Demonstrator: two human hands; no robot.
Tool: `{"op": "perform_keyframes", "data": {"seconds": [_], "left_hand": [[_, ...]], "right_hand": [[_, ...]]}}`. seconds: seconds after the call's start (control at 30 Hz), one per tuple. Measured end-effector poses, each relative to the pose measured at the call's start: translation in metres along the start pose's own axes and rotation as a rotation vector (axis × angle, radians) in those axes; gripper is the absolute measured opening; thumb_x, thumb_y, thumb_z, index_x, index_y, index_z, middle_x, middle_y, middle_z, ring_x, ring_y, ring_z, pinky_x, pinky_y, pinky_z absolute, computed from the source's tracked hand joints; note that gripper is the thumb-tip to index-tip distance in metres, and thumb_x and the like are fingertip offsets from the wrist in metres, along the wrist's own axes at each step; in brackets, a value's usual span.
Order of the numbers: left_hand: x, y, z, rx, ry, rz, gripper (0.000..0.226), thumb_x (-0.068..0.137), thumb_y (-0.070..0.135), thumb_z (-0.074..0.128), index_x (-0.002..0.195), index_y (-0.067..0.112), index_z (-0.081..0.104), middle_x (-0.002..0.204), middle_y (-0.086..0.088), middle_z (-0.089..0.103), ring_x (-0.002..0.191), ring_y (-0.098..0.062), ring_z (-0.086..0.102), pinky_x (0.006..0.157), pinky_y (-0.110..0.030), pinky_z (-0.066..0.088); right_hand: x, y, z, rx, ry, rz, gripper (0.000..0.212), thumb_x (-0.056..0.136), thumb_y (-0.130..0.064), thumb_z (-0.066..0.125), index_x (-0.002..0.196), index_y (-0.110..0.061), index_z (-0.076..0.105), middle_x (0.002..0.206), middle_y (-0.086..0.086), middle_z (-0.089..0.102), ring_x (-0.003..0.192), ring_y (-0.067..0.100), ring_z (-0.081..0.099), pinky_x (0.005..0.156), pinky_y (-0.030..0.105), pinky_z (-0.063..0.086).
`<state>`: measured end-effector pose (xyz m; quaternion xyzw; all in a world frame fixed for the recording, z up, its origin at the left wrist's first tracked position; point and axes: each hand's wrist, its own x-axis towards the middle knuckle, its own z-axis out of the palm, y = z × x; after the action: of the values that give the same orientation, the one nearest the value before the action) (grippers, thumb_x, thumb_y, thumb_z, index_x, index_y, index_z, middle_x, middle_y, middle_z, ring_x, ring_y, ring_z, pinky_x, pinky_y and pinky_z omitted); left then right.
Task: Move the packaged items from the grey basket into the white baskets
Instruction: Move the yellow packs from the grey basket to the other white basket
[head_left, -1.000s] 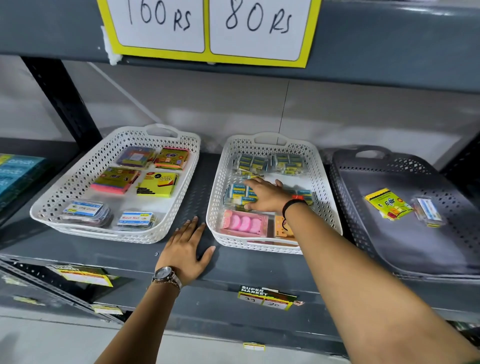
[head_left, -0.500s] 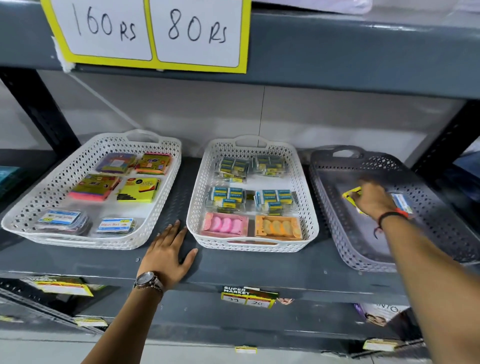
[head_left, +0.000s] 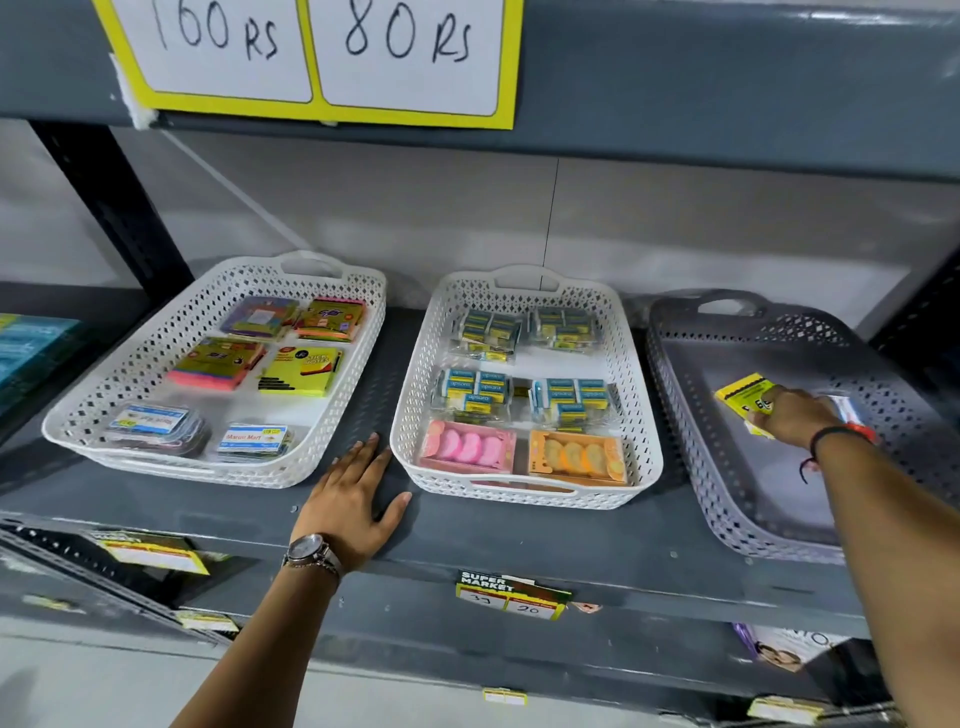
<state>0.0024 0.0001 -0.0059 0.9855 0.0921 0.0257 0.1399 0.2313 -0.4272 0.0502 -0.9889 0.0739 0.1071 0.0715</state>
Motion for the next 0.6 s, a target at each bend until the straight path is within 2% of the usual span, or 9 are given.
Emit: {"op": "perform_keyframes", "data": {"seconds": [0.1, 0.27, 0.37, 0.43, 0.47, 0.57, 0.6], "left_hand": [[0.001, -0.001, 0.0, 0.001, -0.002, 0.004, 0.09, 0.067, 0.065, 0.012, 0.14, 0.015, 0.029, 0.153, -0.009, 0.024, 0.141, -0.023, 0.022, 0.118, -0.037, 0.017], [0.0, 0.0, 0.001, -0.001, 0.003, 0.003, 0.089, 0.067, 0.065, 0.012, 0.139, 0.016, 0.03, 0.153, -0.008, 0.024, 0.141, -0.023, 0.022, 0.118, -0.037, 0.017], [0.001, 0.0, 0.0, 0.001, 0.007, 0.003, 0.089, 0.067, 0.065, 0.012, 0.139, 0.016, 0.03, 0.153, -0.008, 0.025, 0.141, -0.023, 0.023, 0.118, -0.037, 0.017], [0.001, 0.0, 0.0, -0.004, 0.007, 0.003, 0.089, 0.067, 0.065, 0.012, 0.139, 0.016, 0.03, 0.153, -0.008, 0.025, 0.141, -0.023, 0.023, 0.118, -0.037, 0.017], [0.001, 0.0, 0.0, -0.006, 0.006, 0.003, 0.089, 0.067, 0.065, 0.012, 0.139, 0.016, 0.03, 0.153, -0.008, 0.025, 0.141, -0.023, 0.022, 0.118, -0.037, 0.017], [0.0, 0.001, 0.001, -0.008, 0.001, 0.003, 0.09, 0.067, 0.065, 0.011, 0.139, 0.016, 0.03, 0.153, -0.008, 0.024, 0.141, -0.024, 0.022, 0.118, -0.038, 0.017], [0.0, 0.001, 0.001, -0.006, 0.001, 0.0, 0.09, 0.066, 0.065, 0.011, 0.14, 0.016, 0.029, 0.153, -0.008, 0.023, 0.142, -0.024, 0.022, 0.118, -0.038, 0.016]], "right_hand": [[-0.001, -0.001, -0.003, 0.032, -0.01, 0.007, 0.052, 0.088, -0.022, 0.059, 0.131, 0.003, 0.045, 0.141, 0.025, 0.046, 0.129, 0.038, 0.044, 0.107, 0.041, 0.034], [-0.003, 0.002, -0.014, 0.074, -0.066, -0.026, 0.055, 0.079, -0.025, 0.071, 0.124, -0.002, 0.051, 0.131, 0.023, 0.054, 0.118, 0.035, 0.052, 0.084, 0.037, 0.048], [-0.006, 0.003, -0.014, 0.066, -0.127, -0.01, 0.06, 0.084, -0.044, 0.061, 0.131, -0.01, 0.049, 0.14, 0.018, 0.046, 0.127, 0.032, 0.044, 0.088, 0.038, 0.047], [-0.005, 0.003, -0.011, 0.078, -0.119, 0.006, 0.065, 0.086, -0.043, 0.058, 0.137, -0.007, 0.042, 0.147, 0.018, 0.038, 0.135, 0.033, 0.033, 0.099, 0.039, 0.042], [-0.004, 0.003, -0.009, 0.098, -0.099, 0.021, 0.066, 0.085, -0.039, 0.061, 0.138, -0.004, 0.04, 0.147, 0.019, 0.038, 0.135, 0.034, 0.034, 0.098, 0.038, 0.043], [-0.001, 0.006, -0.006, 0.209, -0.063, 0.092, 0.07, 0.075, -0.03, 0.075, 0.13, 0.0, 0.045, 0.137, 0.022, 0.047, 0.12, 0.036, 0.049, 0.068, 0.032, 0.047], [0.001, 0.008, -0.005, 0.253, -0.075, 0.102, 0.07, 0.071, -0.032, 0.078, 0.126, -0.001, 0.049, 0.133, 0.021, 0.051, 0.115, 0.036, 0.052, 0.064, 0.03, 0.047]]}}
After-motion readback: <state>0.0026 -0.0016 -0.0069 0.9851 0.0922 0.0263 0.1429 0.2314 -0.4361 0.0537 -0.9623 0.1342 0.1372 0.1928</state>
